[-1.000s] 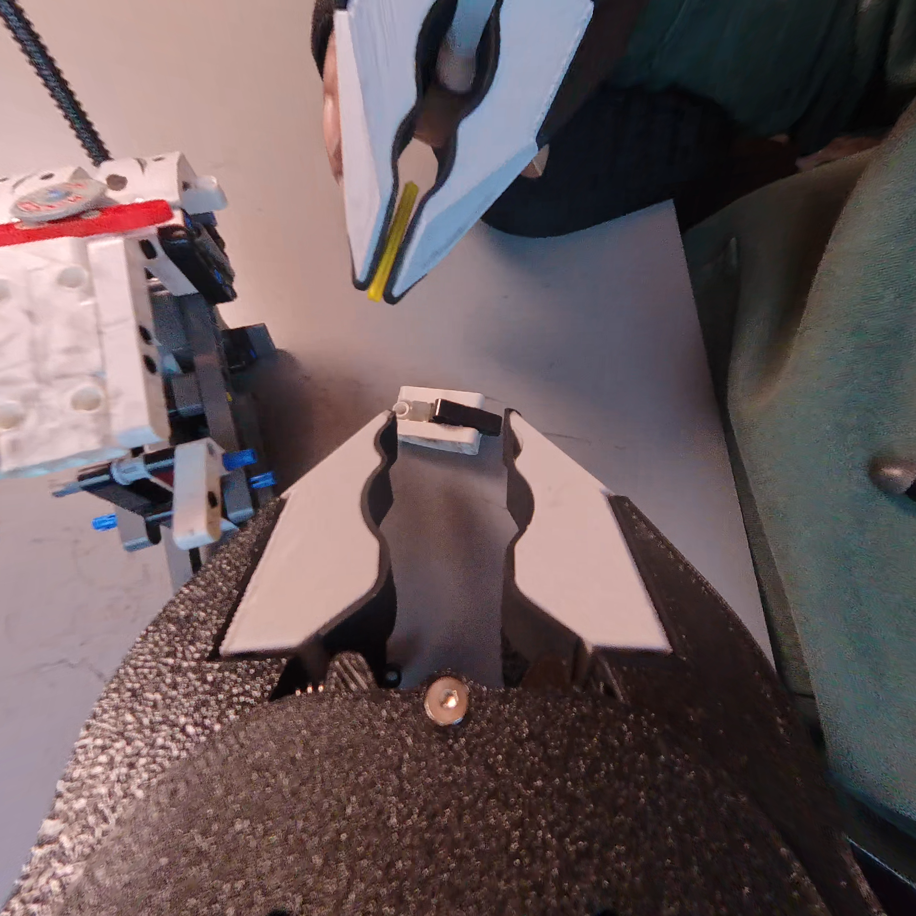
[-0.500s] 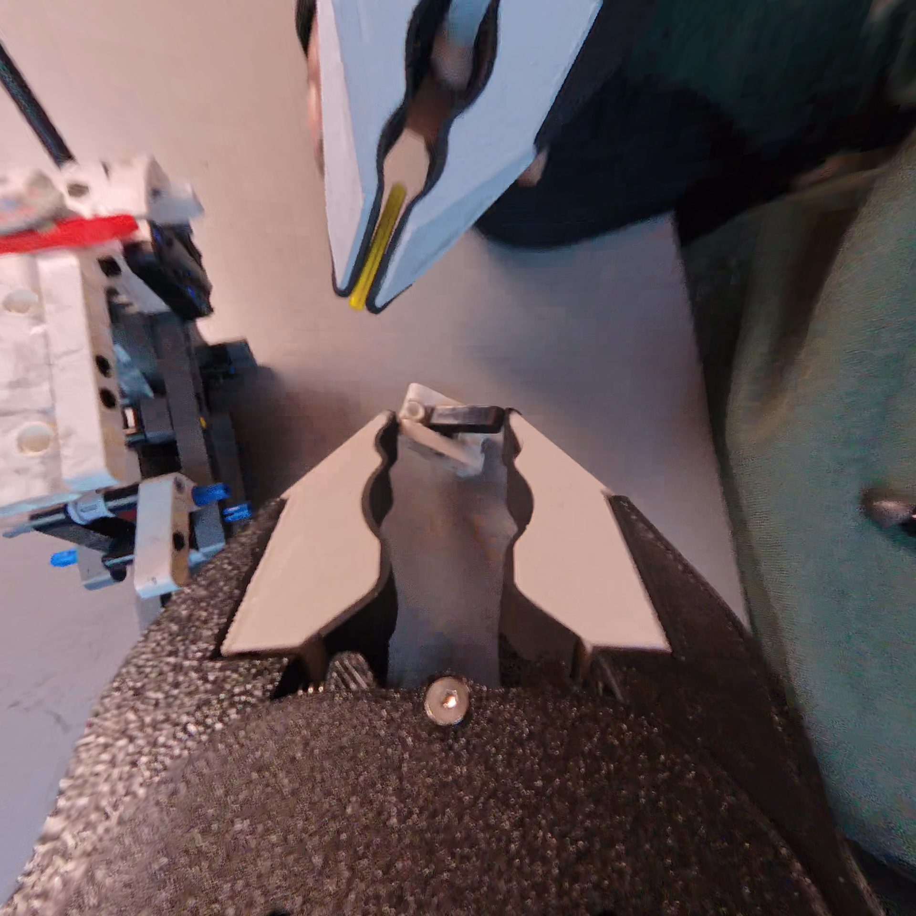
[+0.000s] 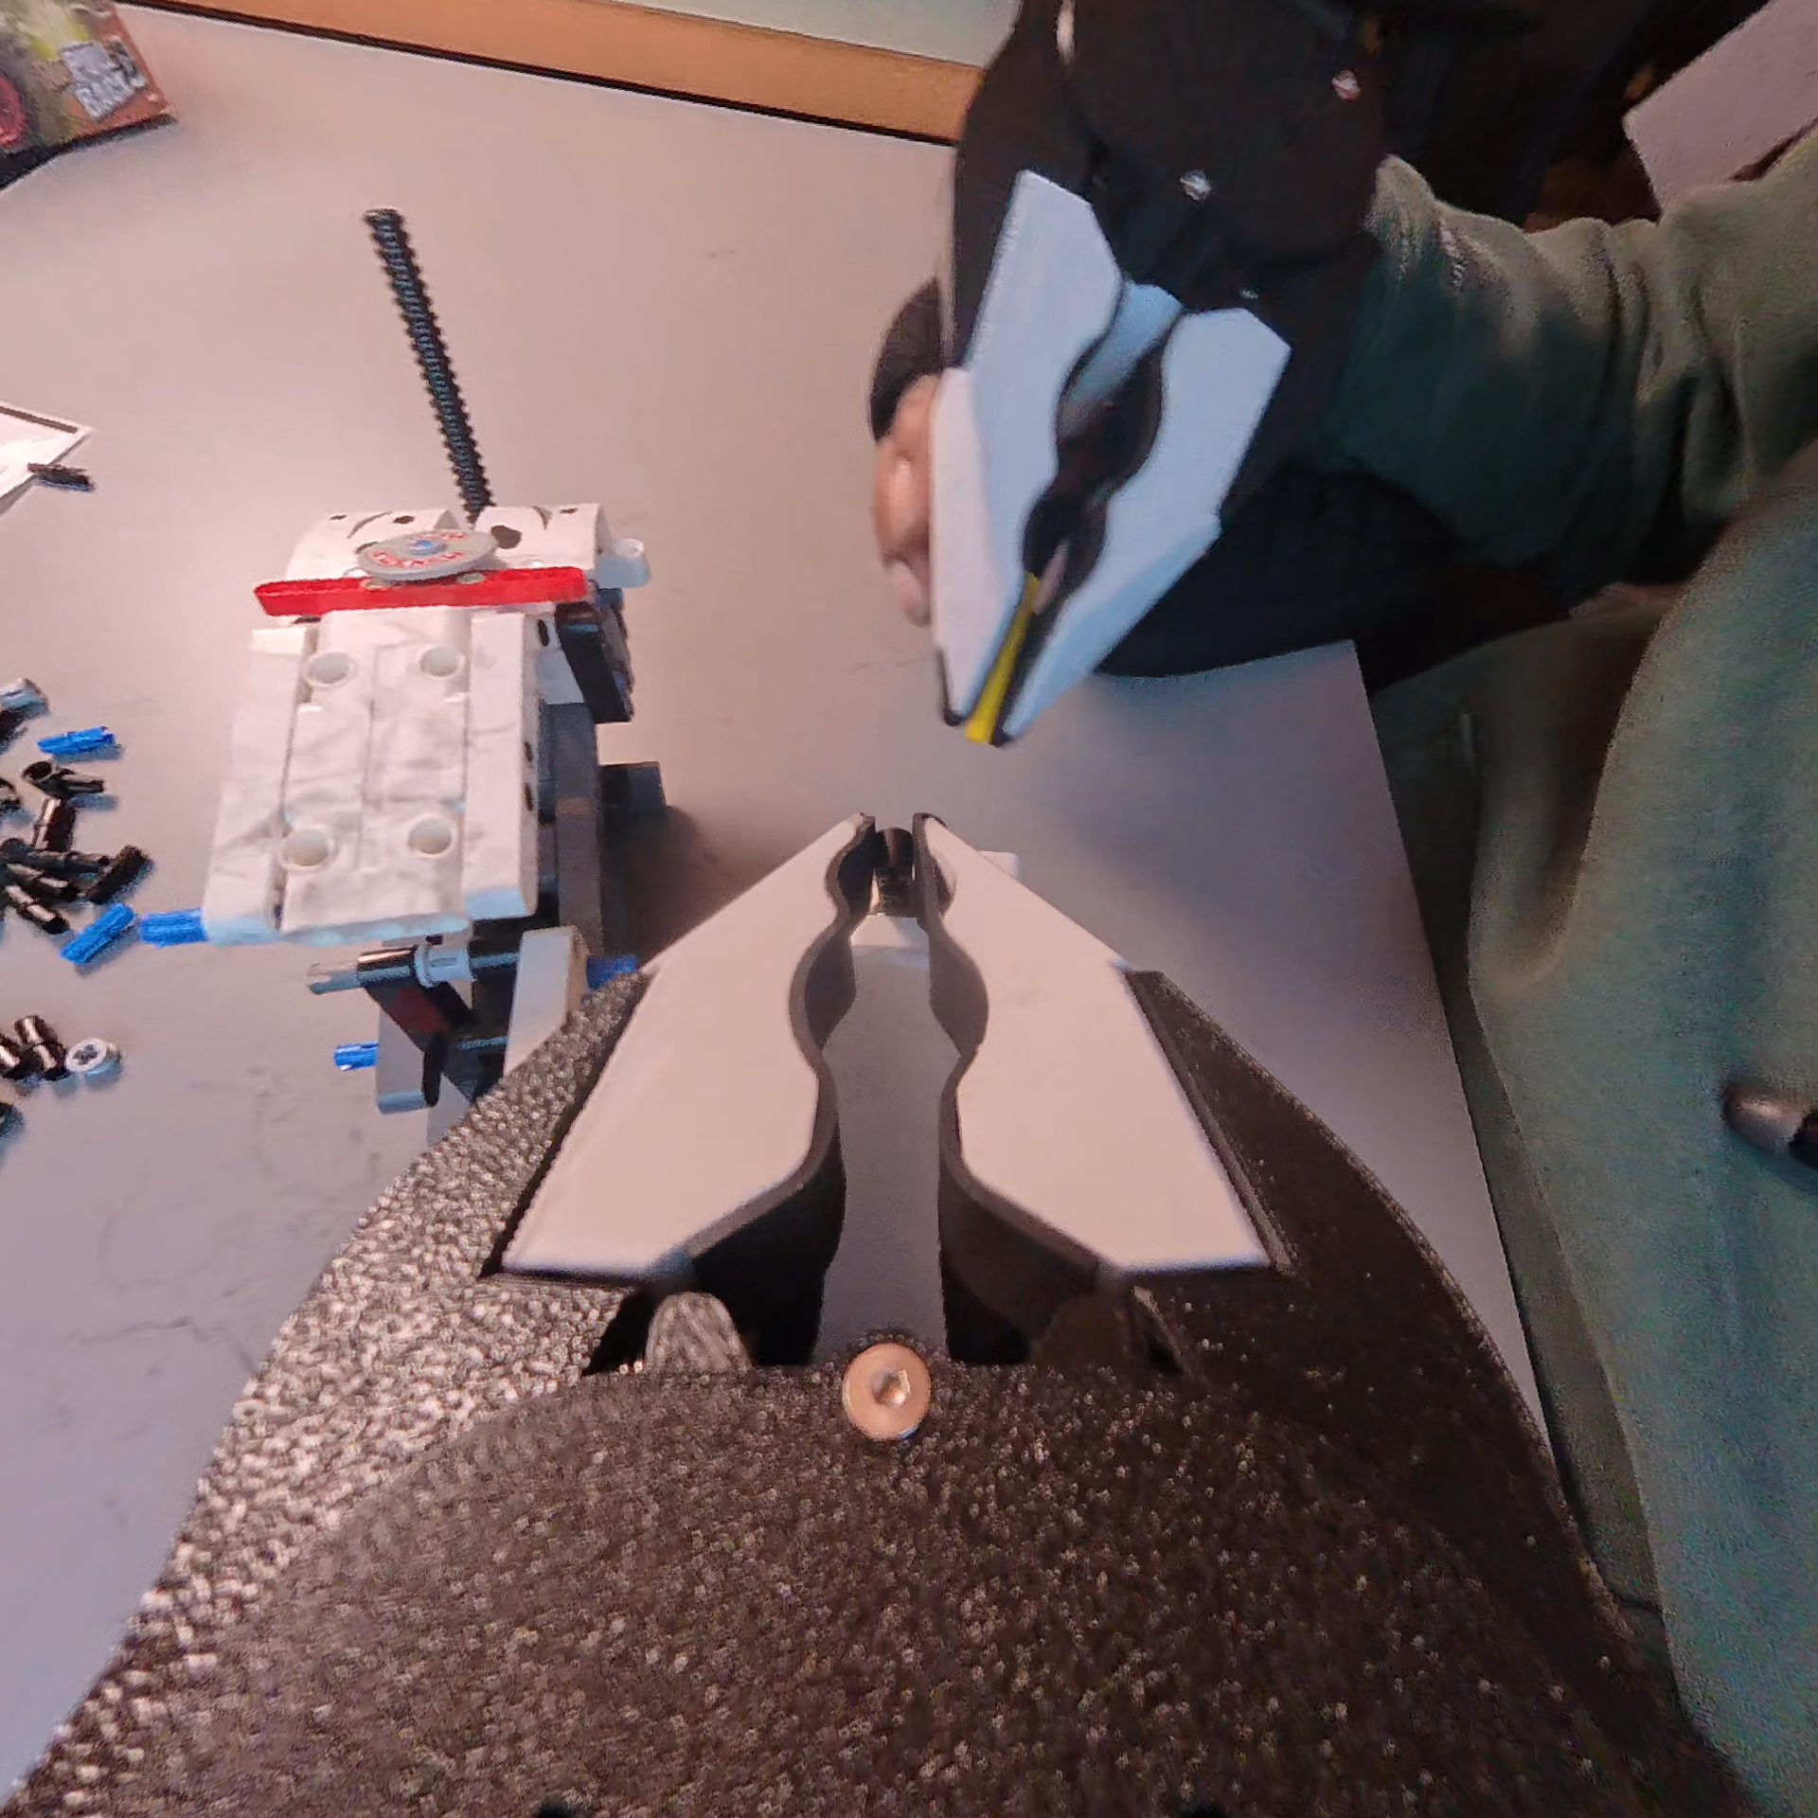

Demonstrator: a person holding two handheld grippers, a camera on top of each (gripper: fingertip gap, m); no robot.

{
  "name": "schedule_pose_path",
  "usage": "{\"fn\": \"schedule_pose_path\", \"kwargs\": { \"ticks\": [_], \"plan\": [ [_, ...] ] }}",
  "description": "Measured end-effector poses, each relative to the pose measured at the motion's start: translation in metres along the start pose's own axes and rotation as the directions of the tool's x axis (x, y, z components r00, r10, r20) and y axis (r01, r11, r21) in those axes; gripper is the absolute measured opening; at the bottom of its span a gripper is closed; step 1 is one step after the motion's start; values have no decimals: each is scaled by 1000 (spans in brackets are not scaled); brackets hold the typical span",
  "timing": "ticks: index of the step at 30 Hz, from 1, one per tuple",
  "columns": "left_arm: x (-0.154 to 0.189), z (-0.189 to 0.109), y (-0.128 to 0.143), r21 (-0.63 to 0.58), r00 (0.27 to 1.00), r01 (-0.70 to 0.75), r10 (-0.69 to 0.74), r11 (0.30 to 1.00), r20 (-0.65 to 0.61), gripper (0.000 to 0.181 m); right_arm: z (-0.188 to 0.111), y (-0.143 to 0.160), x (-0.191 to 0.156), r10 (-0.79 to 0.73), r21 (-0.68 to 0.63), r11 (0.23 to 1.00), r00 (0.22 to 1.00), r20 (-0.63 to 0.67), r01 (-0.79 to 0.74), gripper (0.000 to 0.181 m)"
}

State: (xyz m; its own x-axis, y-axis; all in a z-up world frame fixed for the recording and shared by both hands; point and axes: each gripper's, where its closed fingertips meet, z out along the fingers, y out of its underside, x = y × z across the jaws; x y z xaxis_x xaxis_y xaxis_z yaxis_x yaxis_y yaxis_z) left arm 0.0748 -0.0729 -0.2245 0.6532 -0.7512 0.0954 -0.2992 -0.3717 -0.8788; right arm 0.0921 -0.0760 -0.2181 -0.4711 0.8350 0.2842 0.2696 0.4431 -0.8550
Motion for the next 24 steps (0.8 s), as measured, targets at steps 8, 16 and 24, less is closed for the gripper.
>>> {"fn": "schedule_pose_path", "kwargs": {
  "ticks": [8,16,24],
  "plan": [
    [-10,8,-10,45,984,164,-167,985,70,7,20,19,-2,-55,-179,983,998,-35,48,3],
    [16,7,34,-164,950,310,-312,937,17,21,28,42,-5,-114,-317,942,993,-1,108,3],
    [13,-1,35,-202,960,280,-278,938,37,45,20,41,-4,-99,-297,950,995,12,98,3]
  ]
}}
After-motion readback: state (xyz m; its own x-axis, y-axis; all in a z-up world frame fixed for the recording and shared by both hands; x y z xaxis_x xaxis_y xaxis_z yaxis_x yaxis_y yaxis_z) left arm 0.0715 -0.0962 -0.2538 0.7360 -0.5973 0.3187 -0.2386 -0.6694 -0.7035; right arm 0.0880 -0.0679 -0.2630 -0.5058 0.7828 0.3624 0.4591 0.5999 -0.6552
